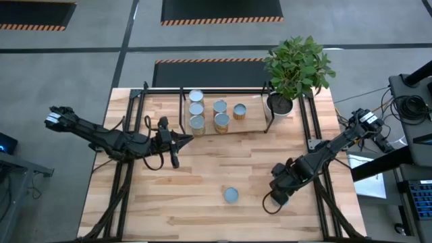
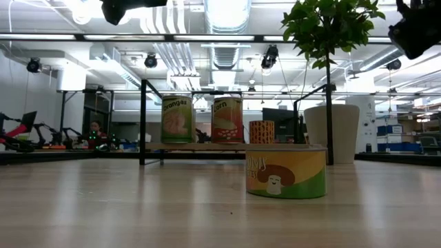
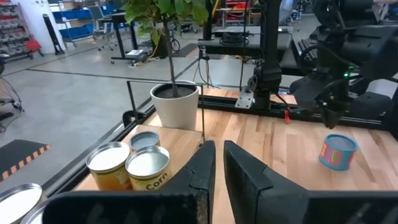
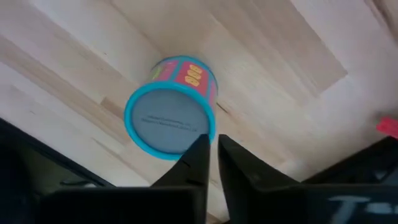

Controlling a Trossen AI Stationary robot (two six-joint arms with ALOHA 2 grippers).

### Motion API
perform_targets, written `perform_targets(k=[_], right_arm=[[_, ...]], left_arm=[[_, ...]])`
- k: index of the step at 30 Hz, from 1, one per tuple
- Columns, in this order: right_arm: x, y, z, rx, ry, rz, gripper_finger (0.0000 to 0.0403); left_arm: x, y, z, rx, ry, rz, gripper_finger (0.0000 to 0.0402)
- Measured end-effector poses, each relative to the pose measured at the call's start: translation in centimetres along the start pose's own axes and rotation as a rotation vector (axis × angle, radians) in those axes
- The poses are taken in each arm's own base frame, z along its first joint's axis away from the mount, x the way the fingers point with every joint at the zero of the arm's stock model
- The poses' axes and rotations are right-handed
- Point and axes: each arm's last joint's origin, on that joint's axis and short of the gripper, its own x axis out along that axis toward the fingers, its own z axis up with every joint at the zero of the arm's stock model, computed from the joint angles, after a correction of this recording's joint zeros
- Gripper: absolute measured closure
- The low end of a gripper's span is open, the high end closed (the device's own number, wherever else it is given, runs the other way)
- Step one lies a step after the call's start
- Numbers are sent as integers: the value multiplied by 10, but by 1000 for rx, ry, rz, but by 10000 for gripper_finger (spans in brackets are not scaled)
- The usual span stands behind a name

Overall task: Pick and place cans onto a shelf
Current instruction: Put the canned mixed fruits on the shelf

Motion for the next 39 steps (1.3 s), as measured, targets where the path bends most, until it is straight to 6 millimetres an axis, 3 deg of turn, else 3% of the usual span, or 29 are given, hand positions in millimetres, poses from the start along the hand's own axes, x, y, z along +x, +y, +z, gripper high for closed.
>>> perform_targets(k=[5,13,20,39], right_arm=[[-3,3,0,10,-3,16,309],[-3,9,-3,70,-15,72,144],[13,16,-9,79,-11,21,45],[52,29,0,81,-29,-60,40]], left_arm=[[0,0,-1,4,4,-1,387],[0,0,-1,14,4,-1,387],[0,0,-1,33,3,-1,387],[0,0,0,50,-9,-2,387]])
